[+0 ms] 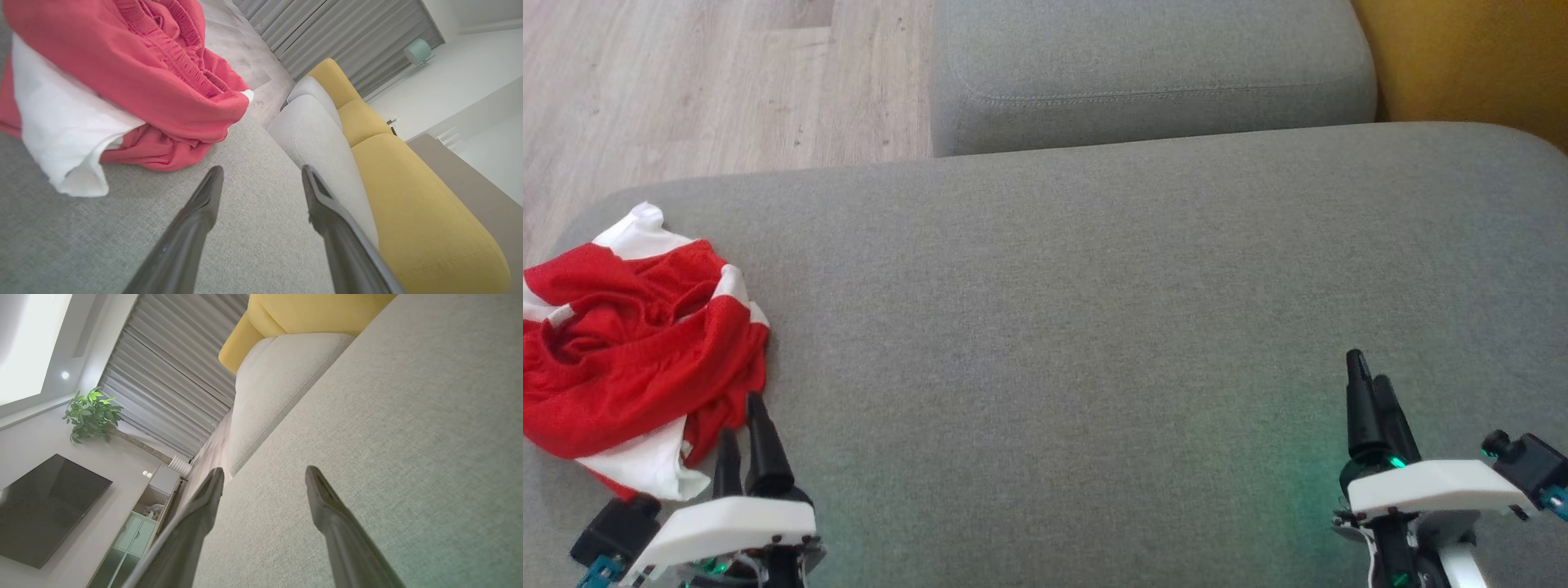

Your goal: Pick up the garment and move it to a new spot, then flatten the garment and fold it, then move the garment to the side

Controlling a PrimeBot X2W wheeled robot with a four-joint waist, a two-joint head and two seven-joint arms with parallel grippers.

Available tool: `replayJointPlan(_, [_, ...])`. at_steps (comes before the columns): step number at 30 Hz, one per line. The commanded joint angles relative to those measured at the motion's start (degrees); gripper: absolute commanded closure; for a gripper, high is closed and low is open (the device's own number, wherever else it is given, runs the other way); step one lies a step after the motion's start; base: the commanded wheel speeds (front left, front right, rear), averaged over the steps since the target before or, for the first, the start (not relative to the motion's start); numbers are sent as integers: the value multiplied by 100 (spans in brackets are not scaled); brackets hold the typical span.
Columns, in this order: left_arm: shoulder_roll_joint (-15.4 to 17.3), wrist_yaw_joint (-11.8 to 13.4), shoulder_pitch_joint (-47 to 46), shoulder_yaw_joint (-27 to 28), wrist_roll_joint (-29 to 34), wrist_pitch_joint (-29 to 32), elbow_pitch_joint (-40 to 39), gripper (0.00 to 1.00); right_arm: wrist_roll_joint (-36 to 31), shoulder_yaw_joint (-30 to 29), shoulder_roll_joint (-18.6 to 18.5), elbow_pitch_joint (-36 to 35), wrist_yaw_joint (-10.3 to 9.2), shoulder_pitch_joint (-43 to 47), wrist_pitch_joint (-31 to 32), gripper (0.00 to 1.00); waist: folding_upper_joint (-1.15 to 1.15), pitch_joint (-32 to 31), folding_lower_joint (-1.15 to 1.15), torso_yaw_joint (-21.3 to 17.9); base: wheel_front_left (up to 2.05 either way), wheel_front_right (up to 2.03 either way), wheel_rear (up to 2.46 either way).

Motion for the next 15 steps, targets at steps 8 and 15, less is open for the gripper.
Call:
replayJointPlan(8, [53,109,-52,15,502,-173,-302,0,-580,222,-48,-273,-2,-213,-175,0,0,-87,0,1,0,0,0])
replayJointPlan(15, [56,191,5,-52,962,-291,-327,0,-1054,380,-51,-273,-3,-186,-294,0,0,-168,0,-11,0,0,0])
